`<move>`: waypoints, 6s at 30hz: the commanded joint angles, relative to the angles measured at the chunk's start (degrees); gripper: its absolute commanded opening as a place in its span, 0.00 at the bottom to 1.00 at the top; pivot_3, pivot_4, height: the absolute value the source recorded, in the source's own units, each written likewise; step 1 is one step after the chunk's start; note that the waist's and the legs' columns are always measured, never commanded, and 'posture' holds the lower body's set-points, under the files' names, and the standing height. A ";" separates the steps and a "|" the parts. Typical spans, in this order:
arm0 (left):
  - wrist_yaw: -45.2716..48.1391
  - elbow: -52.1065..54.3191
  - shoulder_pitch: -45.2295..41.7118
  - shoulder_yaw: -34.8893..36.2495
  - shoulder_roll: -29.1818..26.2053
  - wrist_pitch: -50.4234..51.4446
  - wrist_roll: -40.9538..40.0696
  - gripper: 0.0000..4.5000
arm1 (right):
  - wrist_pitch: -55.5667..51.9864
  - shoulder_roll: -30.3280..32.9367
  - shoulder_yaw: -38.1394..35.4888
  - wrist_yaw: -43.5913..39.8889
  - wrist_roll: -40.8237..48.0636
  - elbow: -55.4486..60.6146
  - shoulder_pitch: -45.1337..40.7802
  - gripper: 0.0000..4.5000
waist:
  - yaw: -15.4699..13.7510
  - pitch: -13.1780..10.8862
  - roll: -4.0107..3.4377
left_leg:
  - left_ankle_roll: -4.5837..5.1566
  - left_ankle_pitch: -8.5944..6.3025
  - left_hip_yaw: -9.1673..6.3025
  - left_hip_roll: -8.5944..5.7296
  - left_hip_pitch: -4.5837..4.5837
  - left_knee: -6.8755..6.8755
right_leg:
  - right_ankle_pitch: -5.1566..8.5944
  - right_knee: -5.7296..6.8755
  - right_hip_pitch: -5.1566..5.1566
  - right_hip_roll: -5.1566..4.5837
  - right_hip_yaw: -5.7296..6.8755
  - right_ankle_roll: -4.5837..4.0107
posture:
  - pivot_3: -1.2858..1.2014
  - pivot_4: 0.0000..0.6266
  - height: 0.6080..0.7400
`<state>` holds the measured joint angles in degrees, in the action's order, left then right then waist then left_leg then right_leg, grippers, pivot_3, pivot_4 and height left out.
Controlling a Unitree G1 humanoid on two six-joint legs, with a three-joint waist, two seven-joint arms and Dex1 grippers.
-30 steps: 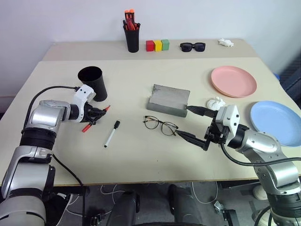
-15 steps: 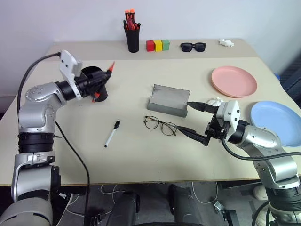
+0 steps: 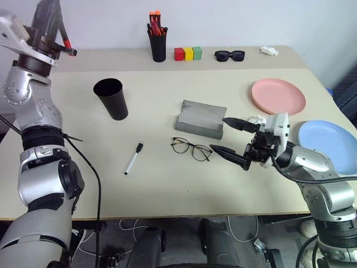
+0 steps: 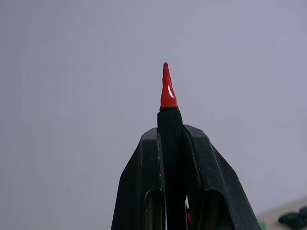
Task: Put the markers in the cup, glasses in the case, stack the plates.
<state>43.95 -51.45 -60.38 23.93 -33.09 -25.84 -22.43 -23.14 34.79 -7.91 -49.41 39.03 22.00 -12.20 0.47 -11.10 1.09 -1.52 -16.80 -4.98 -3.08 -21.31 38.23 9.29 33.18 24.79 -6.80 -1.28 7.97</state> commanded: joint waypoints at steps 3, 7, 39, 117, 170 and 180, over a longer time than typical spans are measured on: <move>2.96 -6.35 -1.70 2.00 0.72 -4.35 -2.09 0.00 | -0.03 0.03 -2.31 1.51 1.52 1.73 -1.38 1.00 | 0.15 -0.02 0.03 | 0.00 0.00 0.00 0.00 -0.01 0.01 | 0.00 0.01 0.00 0.01 0.00 0.01 | 0.52 0.24 1.00; 4.07 -10.99 -2.86 2.03 2.86 -6.48 -2.08 0.00 | -0.01 0.06 -1.78 1.49 0.97 1.63 -1.51 1.00 | 0.18 -0.02 0.03 | 0.01 -0.01 0.00 0.00 -0.02 0.00 | -0.01 0.01 0.00 0.01 0.01 0.02 | 0.52 0.24 1.00; 2.66 -16.66 0.17 1.87 6.23 -8.28 0.31 0.66 | -0.06 3.01 -2.18 2.60 -0.96 3.25 -1.44 1.00 | 0.19 -0.02 0.05 | 0.04 -0.02 0.00 0.00 -0.01 0.01 | -0.02 0.02 0.01 0.02 0.01 0.04 | 0.52 0.24 1.00; -5.68 43.99 14.68 -35.73 -4.93 103.41 -4.20 0.01 | 3.26 6.19 -4.28 -2.38 -3.23 3.58 8.05 1.00 | 0.00 0.04 -0.08 | -0.04 0.02 -0.04 0.00 0.16 -0.02 | 0.01 0.10 -0.12 0.03 -0.07 0.02 | 0.52 0.24 1.00; 2.37 -6.48 3.24 0.70 4.54 -2.28 -2.07 0.01 | 0.43 2.66 -3.67 -0.16 -0.44 -1.56 -5.43 1.00 | 0.19 0.01 0.01 | -0.05 0.03 0.00 0.00 0.00 0.00 | -0.03 0.03 0.01 0.02 -0.03 0.03 | 0.52 0.24 1.00; 4.54 -9.29 1.67 -0.74 5.86 -3.54 -0.75 0.01 | 1.67 2.43 -3.62 0.90 -1.78 -1.50 -4.90 1.00 | 0.16 0.01 0.01 | -0.05 0.03 0.00 0.00 -0.01 0.01 | -0.04 0.03 0.01 0.02 -0.02 0.04 | 0.52 0.24 1.00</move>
<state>48.35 -61.02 -57.41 23.38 -26.96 -28.13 -23.66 -22.72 37.17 -10.32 -49.01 37.42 18.68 -17.21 0.62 -11.10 1.10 -1.57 -16.77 -4.98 -3.09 -21.32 38.24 9.25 33.21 24.80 -6.78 -1.30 8.01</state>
